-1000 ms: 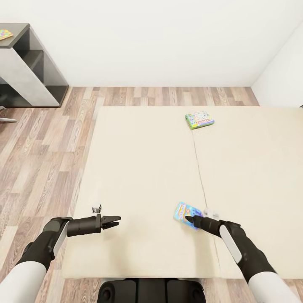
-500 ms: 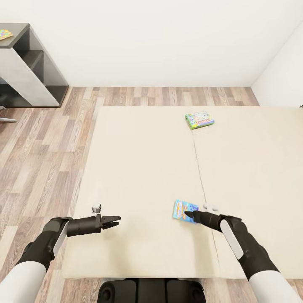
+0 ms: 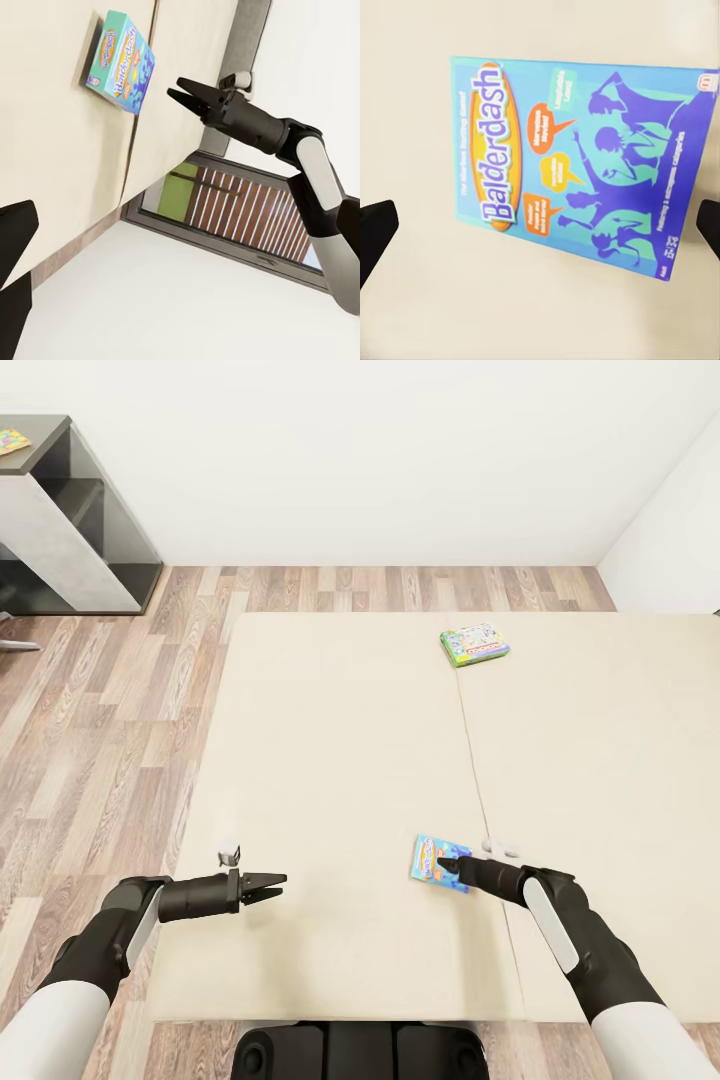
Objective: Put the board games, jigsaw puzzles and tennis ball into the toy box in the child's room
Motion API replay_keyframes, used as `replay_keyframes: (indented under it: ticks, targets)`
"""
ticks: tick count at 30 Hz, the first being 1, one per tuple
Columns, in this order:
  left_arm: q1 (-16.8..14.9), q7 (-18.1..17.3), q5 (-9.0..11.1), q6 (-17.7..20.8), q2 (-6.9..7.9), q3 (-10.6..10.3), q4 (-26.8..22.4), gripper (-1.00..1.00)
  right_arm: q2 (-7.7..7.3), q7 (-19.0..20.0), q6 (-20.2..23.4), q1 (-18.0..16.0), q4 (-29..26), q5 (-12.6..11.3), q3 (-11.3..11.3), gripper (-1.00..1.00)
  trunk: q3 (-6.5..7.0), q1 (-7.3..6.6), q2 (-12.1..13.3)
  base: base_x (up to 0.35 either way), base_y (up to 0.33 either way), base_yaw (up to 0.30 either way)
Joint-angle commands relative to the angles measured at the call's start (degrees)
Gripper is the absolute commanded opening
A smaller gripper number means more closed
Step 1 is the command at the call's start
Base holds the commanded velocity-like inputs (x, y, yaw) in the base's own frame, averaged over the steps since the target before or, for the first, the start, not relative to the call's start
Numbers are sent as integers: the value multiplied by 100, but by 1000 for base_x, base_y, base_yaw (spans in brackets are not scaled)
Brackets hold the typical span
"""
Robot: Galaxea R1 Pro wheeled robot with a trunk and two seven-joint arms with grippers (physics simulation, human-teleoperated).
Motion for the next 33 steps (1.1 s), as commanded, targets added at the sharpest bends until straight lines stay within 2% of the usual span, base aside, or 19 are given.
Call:
replay_keyframes:
  ticks: [1,21,30,32,33]
  targets:
    - [-1,-15,6,60,1,0,-1,100,-3,12,19,-3,-4,15,1,100,-4,1,-5,0,0,0]
    - [-1,-15,9,54,16,36,-1,100,-19,-15,-32,-62,1,3,-37,100,-4,1,-5,0,0,0]
    - [-40,-29,7,-54,154,76,-54,100,-16,-19,-23,-59,-7,3,-41,100,-7,1,-5,0,0,0]
    - [-46,-30,6,-63,237,77,-58,100,-16,-20,-22,-59,-12,3,-41,100,-10,1,-5,0,0,0]
    - [-50,-33,8,-65,344,78,-60,100,-16,-21,-17,-59,-17,3,-41,100,-12,1,-5,0,0,0]
